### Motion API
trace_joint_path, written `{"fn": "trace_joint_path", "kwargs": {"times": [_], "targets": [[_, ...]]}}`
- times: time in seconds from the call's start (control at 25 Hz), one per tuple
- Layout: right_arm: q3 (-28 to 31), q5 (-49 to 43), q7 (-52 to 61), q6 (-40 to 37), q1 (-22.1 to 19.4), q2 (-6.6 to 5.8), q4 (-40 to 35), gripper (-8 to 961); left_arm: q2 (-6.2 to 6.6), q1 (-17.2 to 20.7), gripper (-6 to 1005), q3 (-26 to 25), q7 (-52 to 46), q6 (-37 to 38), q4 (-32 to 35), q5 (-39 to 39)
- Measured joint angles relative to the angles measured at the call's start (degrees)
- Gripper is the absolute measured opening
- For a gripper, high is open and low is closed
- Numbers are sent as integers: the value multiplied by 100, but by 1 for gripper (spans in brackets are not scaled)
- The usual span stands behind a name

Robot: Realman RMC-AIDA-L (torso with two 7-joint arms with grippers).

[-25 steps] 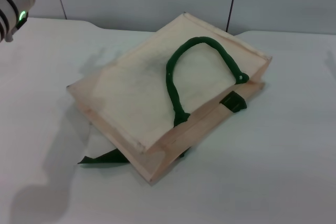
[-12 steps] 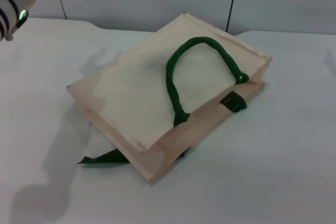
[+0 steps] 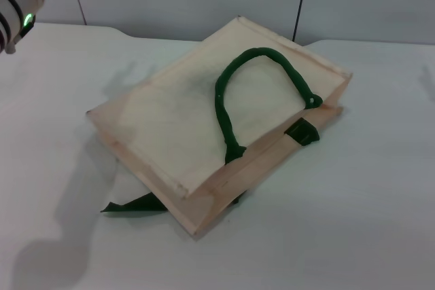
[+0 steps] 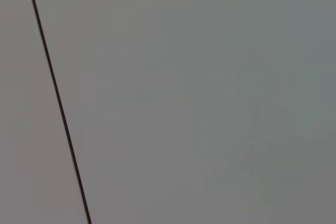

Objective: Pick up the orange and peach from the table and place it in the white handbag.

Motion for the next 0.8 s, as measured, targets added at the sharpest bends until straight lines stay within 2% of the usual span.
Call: {"fn": "trace_joint_path", "kwargs": {"times": [0.8], "targets": [[-12, 0, 12, 2, 24, 0, 23, 861, 1, -1, 428, 0, 0, -12, -2, 0]]}}
